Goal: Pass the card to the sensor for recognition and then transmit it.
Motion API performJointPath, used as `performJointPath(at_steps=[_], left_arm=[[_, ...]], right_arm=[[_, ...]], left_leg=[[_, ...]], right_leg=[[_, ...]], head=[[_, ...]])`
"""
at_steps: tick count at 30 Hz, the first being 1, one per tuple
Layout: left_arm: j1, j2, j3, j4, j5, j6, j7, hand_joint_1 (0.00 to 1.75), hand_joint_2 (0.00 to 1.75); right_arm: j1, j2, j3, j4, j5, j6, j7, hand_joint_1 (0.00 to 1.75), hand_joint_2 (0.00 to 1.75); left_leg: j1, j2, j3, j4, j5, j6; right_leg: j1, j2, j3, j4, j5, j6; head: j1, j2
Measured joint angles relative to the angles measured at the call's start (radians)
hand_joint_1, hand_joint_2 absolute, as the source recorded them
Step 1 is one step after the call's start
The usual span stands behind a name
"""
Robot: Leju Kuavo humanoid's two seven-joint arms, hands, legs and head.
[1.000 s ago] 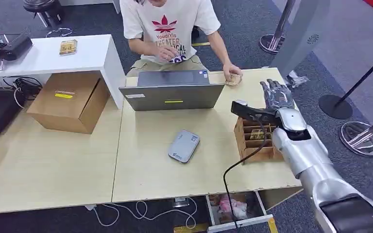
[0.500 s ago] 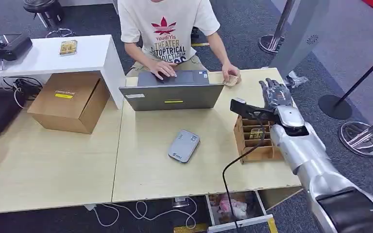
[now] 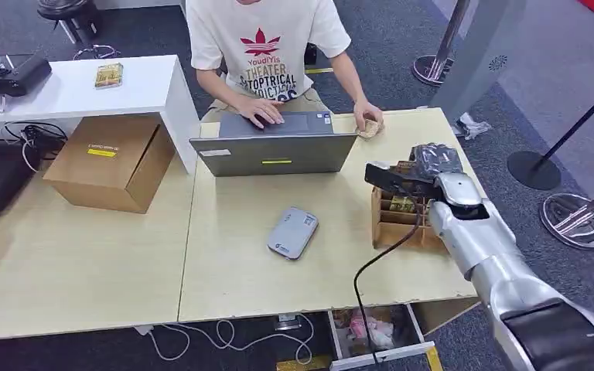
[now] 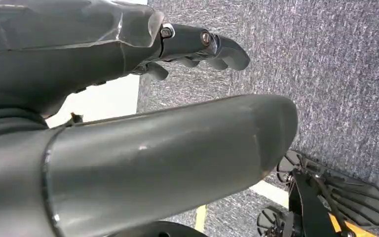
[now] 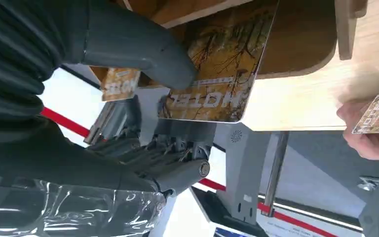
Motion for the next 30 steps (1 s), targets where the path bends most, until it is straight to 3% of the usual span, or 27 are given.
performJointPath(at_steps=[14, 24, 30], left_arm=[[0.0, 0.0, 0.0, 0.0, -0.003, -0.005, -0.004, 0.0, 0.0], [0.0, 0.001, -0.001, 0.0, -0.003, -0.011, -0.004, 0.0, 0.0], [-0.001, 0.001, -0.001, 0.0, 0.0, -0.016, -0.004, 0.0, 0.0]], right_arm=[[0.0, 0.0, -0.003, 0.0, -0.002, 0.006, 0.0, 1.48, 1.75], [-0.006, 0.0, -0.007, -0.016, -0.003, 0.002, -0.008, 1.54, 1.75], [-0.038, 0.0, -0.007, -0.043, -0.004, -0.003, -0.024, 1.45, 1.75]], left_leg=[[0.0, 0.0, 0.0, 0.0, 0.0, 0.0], [0.0, 0.0, 0.0, 0.0, 0.0, 0.0], [0.0, 0.0, -0.001, 0.0, 0.0, 0.0]], right_leg=[[0.0, 0.0, 0.0, 0.0, 0.0, 0.0], [0.0, 0.0, 0.0, 0.0, 0.0, 0.0], [0.0, 0.0, 0.0, 0.0, 0.0, 0.0]], head=[[0.0, 0.0], [0.0, 0.0], [0.0, 0.0]])
